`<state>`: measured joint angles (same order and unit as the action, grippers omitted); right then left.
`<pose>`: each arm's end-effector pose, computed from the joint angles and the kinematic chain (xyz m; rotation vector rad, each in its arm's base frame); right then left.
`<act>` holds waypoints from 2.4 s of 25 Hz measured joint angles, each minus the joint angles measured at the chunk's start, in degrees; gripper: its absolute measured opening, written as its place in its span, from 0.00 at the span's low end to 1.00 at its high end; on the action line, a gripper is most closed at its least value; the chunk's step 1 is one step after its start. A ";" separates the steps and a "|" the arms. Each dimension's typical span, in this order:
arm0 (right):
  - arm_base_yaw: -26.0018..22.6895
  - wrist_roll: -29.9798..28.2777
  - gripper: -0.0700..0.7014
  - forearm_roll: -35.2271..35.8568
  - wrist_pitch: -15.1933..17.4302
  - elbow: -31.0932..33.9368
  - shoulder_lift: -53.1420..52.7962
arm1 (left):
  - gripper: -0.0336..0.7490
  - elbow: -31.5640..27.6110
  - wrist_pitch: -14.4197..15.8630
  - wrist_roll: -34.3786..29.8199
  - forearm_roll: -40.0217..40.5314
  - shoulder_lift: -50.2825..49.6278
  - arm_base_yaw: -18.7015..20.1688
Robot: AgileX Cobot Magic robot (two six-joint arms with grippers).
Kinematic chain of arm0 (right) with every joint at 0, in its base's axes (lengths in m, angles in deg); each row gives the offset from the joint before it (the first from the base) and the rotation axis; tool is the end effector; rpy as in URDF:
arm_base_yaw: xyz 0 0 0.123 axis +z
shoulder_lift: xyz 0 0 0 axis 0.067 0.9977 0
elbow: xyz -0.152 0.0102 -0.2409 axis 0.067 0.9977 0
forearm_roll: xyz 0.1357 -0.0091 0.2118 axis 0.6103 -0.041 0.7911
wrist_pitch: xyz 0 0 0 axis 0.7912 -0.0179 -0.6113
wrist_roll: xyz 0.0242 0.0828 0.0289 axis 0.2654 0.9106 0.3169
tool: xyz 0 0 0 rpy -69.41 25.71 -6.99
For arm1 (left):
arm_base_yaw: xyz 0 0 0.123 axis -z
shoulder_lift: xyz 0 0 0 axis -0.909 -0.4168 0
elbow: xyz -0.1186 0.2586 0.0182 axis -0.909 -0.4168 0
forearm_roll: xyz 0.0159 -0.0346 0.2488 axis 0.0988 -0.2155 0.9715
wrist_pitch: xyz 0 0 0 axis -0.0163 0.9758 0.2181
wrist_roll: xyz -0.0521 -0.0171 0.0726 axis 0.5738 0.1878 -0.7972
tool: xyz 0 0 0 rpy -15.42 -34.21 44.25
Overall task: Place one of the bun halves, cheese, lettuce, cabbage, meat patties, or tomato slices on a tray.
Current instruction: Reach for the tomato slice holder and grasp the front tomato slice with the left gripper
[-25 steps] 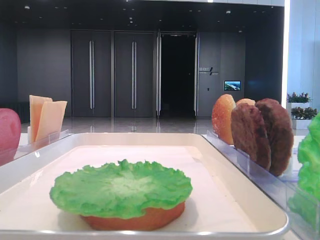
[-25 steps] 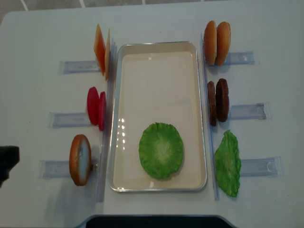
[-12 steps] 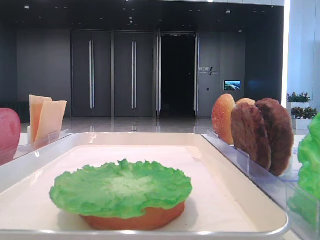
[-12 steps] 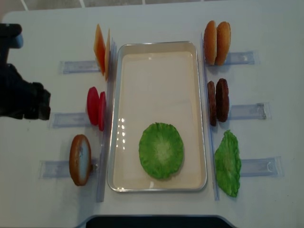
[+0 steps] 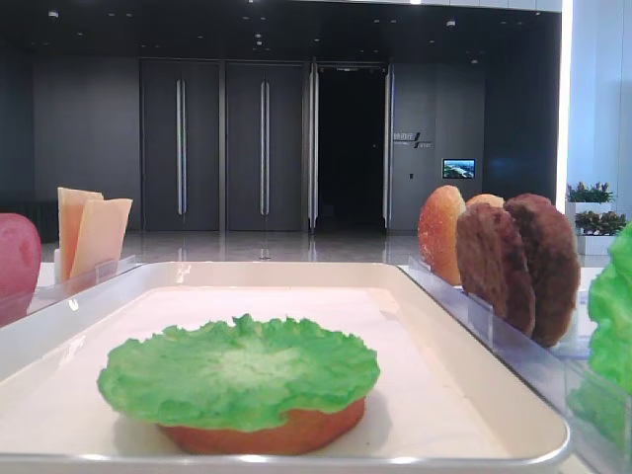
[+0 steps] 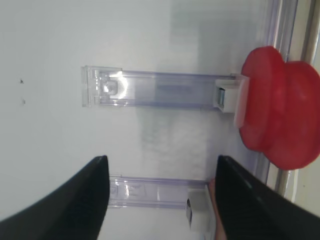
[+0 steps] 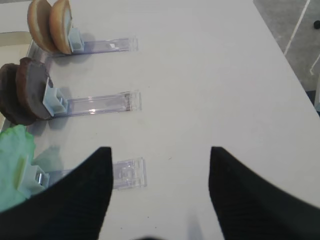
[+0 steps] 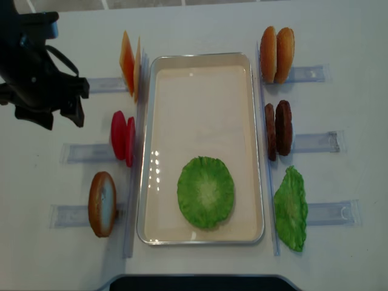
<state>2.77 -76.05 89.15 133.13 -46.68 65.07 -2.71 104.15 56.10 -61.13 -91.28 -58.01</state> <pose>-0.0091 0.0019 0.2704 0.0371 2.1162 0.0243 0.2828 -0.0282 0.2622 -0.1041 2.9698 0.0958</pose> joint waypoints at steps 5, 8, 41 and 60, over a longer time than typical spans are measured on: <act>0.00 0.00 0.65 0.00 0.00 0.00 0.00 | 0.69 1.92 -0.13 0.50 -0.12 -3.89 0.46; 0.00 0.00 0.65 0.00 0.00 0.00 0.00 | 0.68 3.26 -0.02 1.10 -0.12 -4.33 2.11; 0.00 0.00 0.65 0.00 0.00 0.00 0.00 | 0.68 4.75 -3.00 17.00 3.52 -12.17 21.93; 0.00 0.00 0.65 0.00 0.00 0.00 0.00 | 0.12 4.75 -1.15 17.15 9.02 -15.44 21.97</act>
<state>2.77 -76.05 89.15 133.13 -46.68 65.07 2.04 102.99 73.25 -52.10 -106.72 -36.04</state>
